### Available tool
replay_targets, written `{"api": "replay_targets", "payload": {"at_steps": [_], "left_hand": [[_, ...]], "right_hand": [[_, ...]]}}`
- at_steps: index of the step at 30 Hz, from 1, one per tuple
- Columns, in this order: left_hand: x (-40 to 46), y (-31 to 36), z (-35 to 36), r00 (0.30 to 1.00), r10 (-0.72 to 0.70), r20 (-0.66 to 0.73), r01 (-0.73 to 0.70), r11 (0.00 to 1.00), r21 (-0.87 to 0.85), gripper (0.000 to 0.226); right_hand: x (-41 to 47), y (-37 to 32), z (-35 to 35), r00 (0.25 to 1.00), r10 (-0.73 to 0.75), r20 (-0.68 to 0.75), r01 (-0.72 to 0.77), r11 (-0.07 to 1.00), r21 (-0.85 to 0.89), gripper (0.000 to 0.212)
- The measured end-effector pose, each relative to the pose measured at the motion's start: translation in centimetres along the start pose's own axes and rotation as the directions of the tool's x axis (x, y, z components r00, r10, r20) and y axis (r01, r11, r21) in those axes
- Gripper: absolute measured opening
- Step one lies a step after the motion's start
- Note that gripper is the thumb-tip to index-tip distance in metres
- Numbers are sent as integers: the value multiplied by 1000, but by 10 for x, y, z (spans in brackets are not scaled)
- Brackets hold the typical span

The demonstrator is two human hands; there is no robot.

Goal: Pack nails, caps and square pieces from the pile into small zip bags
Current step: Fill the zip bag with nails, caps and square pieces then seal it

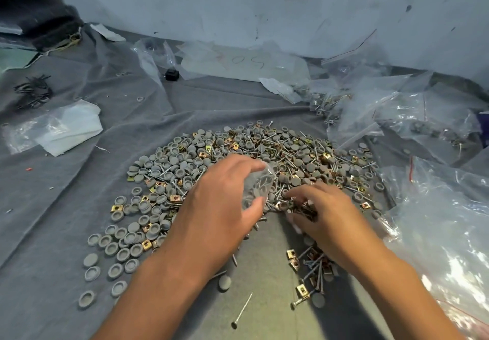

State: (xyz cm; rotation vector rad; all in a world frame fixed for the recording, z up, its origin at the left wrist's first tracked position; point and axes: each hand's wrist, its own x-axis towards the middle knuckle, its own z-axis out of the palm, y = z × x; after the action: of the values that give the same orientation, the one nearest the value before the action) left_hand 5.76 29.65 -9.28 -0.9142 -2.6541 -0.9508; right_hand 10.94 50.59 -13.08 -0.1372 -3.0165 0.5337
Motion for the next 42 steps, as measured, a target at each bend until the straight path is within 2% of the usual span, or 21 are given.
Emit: {"api": "replay_targets", "payload": {"at_steps": [2, 6, 8, 12, 17, 21, 26, 27, 29, 31, 33, 35, 38, 42], "left_hand": [[0, 0, 1, 1000, -4, 10, 4, 1000, 3, 52], [-1, 0, 0, 999, -15, 32, 15, 1000, 7, 52], [-1, 0, 1, 999, -15, 35, 15, 1000, 11, 53], [-1, 0, 0, 999, -15, 44, 15, 1000, 11, 53], [-1, -1, -1, 999, -17, 49, 18, 1000, -3, 52], [-1, -1, -2, 999, -16, 50, 17, 1000, -11, 51], [-1, -1, -2, 999, -12, 51, 13, 1000, -8, 51], [-1, -1, -2, 999, -12, 50, 12, 1000, -5, 51], [-1, 0, -2, 999, -10, 46, 10, 1000, 2, 51], [-1, 1, -1, 999, 5, 40, -5, 1000, -3, 51], [0, 3, -1, 999, 23, 35, -23, 1000, 1, 51], [-1, 3, 0, 999, 28, 34, -28, 1000, 10, 53], [0, 1, 1, 998, 26, 50, -25, 1000, -6, 56], [0, 0, 0, 999, 24, 27, -24, 1000, -3, 55]], "right_hand": [[3, -2, 8, 998, -62, -4, 62, 995, -80, 32], [4, -2, 10, 986, -145, -81, 126, 970, -207, 19], [3, -2, 9, 984, -169, -55, 153, 962, -225, 22], [3, -5, 8, 980, -197, 27, 197, 936, -293, 16], [0, -5, 5, 984, -173, -32, 167, 976, -143, 12], [-2, -4, 2, 970, -178, -163, 174, 984, -44, 12], [0, -2, 3, 986, -167, 5, 166, 973, -163, 15], [0, -2, 3, 982, -184, -29, 179, 974, -142, 16], [-2, -6, 2, 951, -217, -220, 227, 974, 20, 15], [-2, -12, -2, 834, -221, -506, 328, 935, 132, 13], [-2, -27, -3, 693, -226, -685, 430, 892, 141, 12], [-2, -42, 0, 638, -262, -724, 500, 856, 130, 15], [-2, -53, 5, 702, -269, -659, 470, 871, 145, 14], [-2, -48, 2, 716, -262, -647, 413, 906, 90, 16]]}}
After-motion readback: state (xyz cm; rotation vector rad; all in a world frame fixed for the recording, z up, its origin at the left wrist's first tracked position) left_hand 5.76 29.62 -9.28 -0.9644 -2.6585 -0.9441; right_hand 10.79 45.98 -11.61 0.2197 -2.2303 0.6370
